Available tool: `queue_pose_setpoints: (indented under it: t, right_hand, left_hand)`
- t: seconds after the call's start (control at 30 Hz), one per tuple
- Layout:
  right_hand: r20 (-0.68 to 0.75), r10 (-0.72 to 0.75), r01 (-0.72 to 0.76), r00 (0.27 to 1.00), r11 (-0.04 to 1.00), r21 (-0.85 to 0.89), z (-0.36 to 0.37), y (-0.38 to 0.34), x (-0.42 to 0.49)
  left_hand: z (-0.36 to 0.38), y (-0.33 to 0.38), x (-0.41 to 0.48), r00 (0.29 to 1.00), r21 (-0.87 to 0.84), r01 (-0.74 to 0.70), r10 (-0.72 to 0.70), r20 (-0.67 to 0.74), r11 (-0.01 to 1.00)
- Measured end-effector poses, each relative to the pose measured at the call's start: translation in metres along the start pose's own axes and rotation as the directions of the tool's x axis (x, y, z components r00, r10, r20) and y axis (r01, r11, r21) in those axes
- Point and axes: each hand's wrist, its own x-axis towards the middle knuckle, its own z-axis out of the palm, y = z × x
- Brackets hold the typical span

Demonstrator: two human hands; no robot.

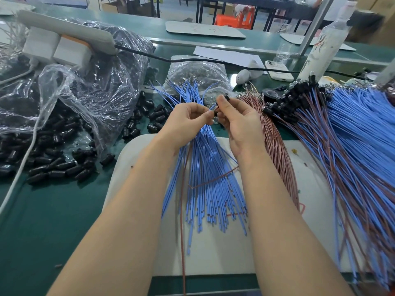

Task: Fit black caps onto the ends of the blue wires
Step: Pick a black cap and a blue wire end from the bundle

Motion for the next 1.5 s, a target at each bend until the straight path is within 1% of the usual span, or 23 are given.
queue_pose_setpoints:
  t: [0.03, 0.07, 0.1, 0.17, 0.23, 0.33, 0.53, 0.63, 0.7, 0.77, 0.9, 1.0, 1.27, 1.33, 1.43, 1.5]
  right_hand:
    - [-0.010, -0.030, 0.029, 0.999, 0.998, -0.062, 0.000, 0.000, 0.000]
    - [-0.015, -0.066, 0.064, 0.998, 0.989, -0.131, 0.000, 0.001, 0.000]
    - [-0.016, -0.102, 0.097, 0.995, 0.975, -0.198, 0.000, 0.001, 0.000]
    - [-0.007, -0.164, 0.152, 0.986, 0.927, -0.342, 0.002, 0.003, 0.000]
    - [0.006, -0.200, 0.182, 0.980, 0.876, -0.446, 0.003, 0.004, -0.001]
    - [0.043, -0.229, 0.219, 0.973, 0.837, -0.502, 0.006, 0.003, -0.004]
    - [0.117, -0.241, 0.266, 0.963, 0.812, -0.519, 0.009, 0.002, -0.007]
    - [0.069, -0.244, 0.245, 0.967, 0.827, -0.506, 0.008, 0.002, -0.004]
    - [0.041, -0.231, 0.221, 0.972, 0.846, -0.484, 0.006, 0.001, -0.003]
    - [0.048, -0.241, 0.234, 0.969, 0.848, -0.475, 0.007, 0.000, -0.004]
    - [0.116, -0.289, 0.307, 0.950, 0.810, -0.499, 0.010, -0.001, -0.008]
    - [0.131, -0.307, 0.327, 0.943, 0.767, -0.553, 0.012, 0.001, -0.009]
    - [0.132, -0.288, 0.309, 0.949, 0.751, -0.583, 0.012, -0.001, -0.011]
    - [0.117, -0.300, 0.311, 0.947, 0.755, -0.578, 0.012, -0.001, -0.012]
    - [0.074, -0.311, 0.301, 0.948, 0.789, -0.536, 0.011, -0.003, -0.013]
    - [0.073, -0.319, 0.310, 0.945, 0.801, -0.512, 0.011, -0.005, -0.013]
  left_hand:
    - [0.002, -0.001, 0.000, 0.999, 0.024, -0.019, 0.020, -0.029, 1.000]
    - [0.005, -0.001, 0.001, 0.997, 0.084, -0.048, 0.053, -0.057, 0.995]
    - [0.007, -0.001, 0.001, 0.992, 0.180, -0.085, 0.101, -0.081, 0.980]
    - [0.010, -0.001, 0.001, 0.969, 0.360, -0.171, 0.223, -0.108, 0.917]
    - [0.012, 0.001, 0.002, 0.937, 0.430, -0.244, 0.325, -0.125, 0.869]
    - [0.014, 0.002, 0.001, 0.921, 0.414, -0.260, 0.353, -0.166, 0.872]
    - [0.013, -0.003, 0.000, 0.927, 0.281, -0.247, 0.311, -0.210, 0.927]
    - [0.012, -0.006, 0.001, 0.923, 0.193, -0.233, 0.279, -0.264, 0.953]
    - [0.012, -0.006, 0.002, 0.918, 0.166, -0.236, 0.276, -0.286, 0.957]
    - [0.012, -0.006, 0.002, 0.916, 0.149, -0.252, 0.285, -0.282, 0.956]
    - [0.012, -0.007, 0.001, 0.919, 0.120, -0.270, 0.293, -0.264, 0.955]
    - [0.012, -0.006, 0.001, 0.915, 0.112, -0.274, 0.295, -0.274, 0.955]
    - [0.012, -0.007, 0.001, 0.902, 0.170, -0.291, 0.329, -0.279, 0.941]
    - [0.011, -0.008, 0.002, 0.899, 0.190, -0.286, 0.332, -0.286, 0.939]
    - [0.011, -0.009, 0.002, 0.902, 0.201, -0.276, 0.325, -0.284, 0.940]
    - [0.011, -0.009, 0.002, 0.904, 0.209, -0.269, 0.321, -0.283, 0.940]
